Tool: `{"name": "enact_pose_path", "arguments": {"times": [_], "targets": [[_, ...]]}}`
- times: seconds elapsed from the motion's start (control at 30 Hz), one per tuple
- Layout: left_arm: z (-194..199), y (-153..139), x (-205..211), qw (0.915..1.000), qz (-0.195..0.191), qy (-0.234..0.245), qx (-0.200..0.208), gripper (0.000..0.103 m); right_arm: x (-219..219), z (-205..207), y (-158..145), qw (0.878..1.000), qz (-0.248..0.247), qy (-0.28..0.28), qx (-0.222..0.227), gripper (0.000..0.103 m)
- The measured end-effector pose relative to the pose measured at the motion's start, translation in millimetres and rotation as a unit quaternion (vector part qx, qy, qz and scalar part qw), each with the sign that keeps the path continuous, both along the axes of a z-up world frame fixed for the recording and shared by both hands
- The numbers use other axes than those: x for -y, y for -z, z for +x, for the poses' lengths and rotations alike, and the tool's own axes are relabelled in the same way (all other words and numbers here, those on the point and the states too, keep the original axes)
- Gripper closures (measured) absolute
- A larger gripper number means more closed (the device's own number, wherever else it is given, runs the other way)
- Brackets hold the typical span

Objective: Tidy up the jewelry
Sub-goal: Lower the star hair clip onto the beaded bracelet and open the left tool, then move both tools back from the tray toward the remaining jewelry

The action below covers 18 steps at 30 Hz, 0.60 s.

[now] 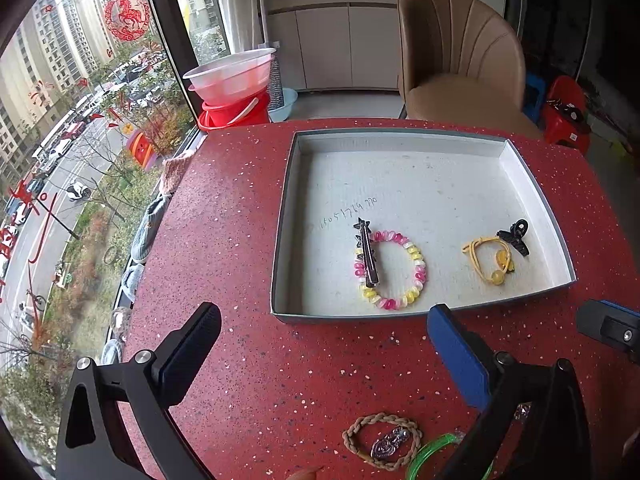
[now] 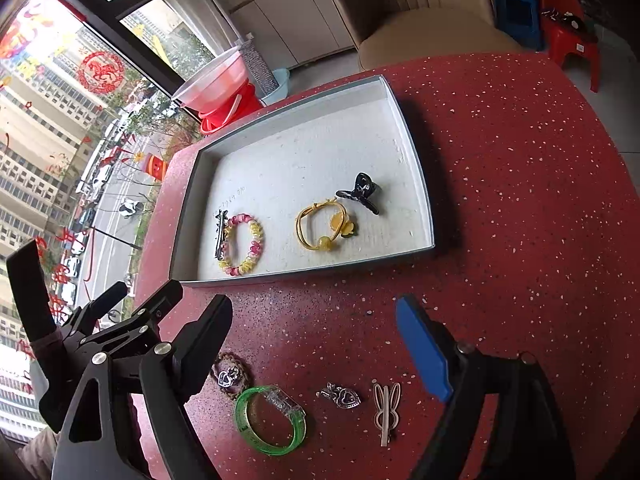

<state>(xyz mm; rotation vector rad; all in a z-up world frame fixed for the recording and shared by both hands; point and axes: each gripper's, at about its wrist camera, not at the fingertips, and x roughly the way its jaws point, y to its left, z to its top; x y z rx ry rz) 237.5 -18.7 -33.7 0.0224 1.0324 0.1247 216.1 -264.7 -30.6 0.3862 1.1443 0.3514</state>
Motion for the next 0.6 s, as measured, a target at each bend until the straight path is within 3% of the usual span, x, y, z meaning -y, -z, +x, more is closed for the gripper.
{"name": "enact_pose_path", "arguments": {"times": [0.17,0.4,0.6], "targets": [[-21,11,-8,0.9991,-0.019,0.011,-0.038,0.0,0,-19,3,1.0,-0.002,0.006,-0.003,0.016],[-54,26,-16,0.9983,-0.014,0.002,-0.056,0.0,3,-41,7,1.0,-0.008,0.014,-0.007,0.016],[-69,39,-23,0.996,-0.024,-0.005,-0.086,0.0,1,-54,16,0.999,-0.021,0.002,-0.043,0.016]]}}
